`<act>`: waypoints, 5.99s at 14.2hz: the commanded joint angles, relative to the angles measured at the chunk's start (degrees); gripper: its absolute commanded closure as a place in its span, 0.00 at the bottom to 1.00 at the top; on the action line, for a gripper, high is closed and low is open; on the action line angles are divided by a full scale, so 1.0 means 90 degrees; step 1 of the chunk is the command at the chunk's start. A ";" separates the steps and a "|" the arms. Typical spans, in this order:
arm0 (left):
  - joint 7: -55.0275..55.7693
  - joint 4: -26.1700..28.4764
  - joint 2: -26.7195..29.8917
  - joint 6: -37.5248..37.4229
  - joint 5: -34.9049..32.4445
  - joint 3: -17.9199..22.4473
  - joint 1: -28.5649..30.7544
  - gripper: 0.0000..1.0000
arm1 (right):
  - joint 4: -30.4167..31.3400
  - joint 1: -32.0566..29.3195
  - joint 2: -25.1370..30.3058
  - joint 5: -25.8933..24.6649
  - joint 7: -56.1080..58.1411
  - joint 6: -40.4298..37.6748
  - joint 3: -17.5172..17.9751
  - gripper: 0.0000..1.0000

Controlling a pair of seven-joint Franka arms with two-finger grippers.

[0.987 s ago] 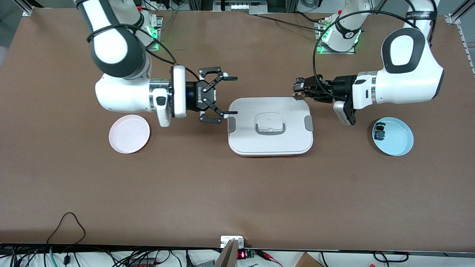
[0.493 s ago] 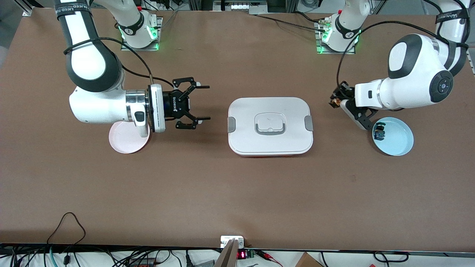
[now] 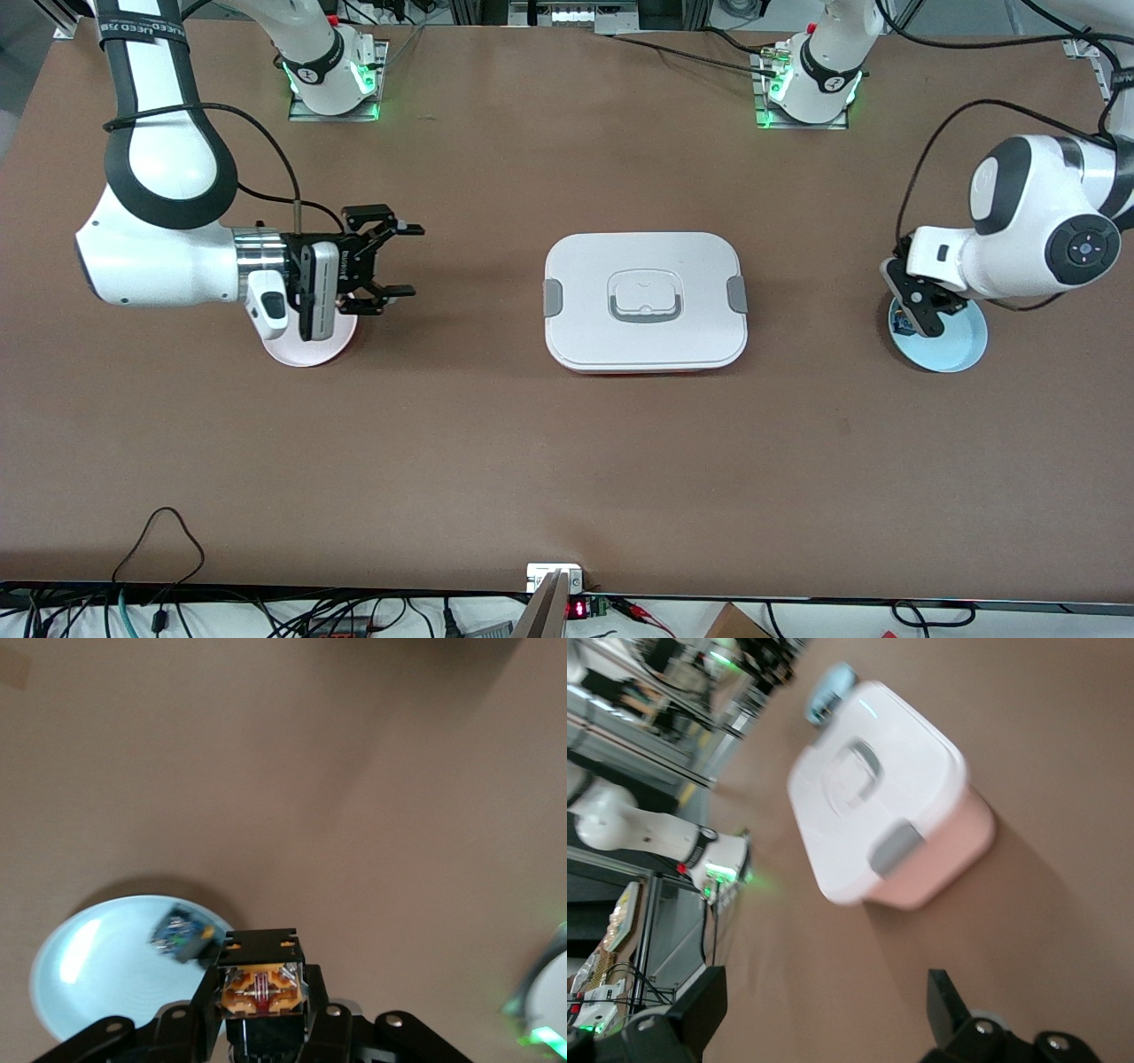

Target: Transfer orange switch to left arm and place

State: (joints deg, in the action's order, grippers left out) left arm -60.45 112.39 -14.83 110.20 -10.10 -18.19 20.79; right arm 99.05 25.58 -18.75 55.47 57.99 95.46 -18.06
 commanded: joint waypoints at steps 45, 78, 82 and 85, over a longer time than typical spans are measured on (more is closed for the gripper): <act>0.4233 -0.3668 -0.1643 -0.3523 -0.0412 -0.2666 0.1362 0.00 | -0.0145 -0.2481 0.1830 -0.6309 -0.6570 0.0155 0.1831 0.00; 0.6736 -0.1892 0.1727 -0.1922 0.0868 0.1972 -0.2584 0.00 | 0.0333 -0.2520 0.2836 -0.6270 -0.6316 -0.0431 0.1782 0.00; 0.6737 -0.2146 0.1541 -0.1922 0.0878 0.1992 -0.2584 0.00 | 0.0333 -0.2520 0.2836 -0.6290 -0.6316 -0.0480 0.1772 0.00; 0.6746 -0.2146 0.1531 -0.1942 0.0868 0.1992 -0.2594 0.00 | 0.0333 -0.2539 0.2836 -0.6299 -0.6316 -0.0480 0.1772 0.00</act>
State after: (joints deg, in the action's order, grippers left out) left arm -0.09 95.26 0.02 94.12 -1.74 -0.42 -2.30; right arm 101.51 3.54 6.00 -0.44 1.57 91.41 -2.71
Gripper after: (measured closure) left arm 0.000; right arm 0.000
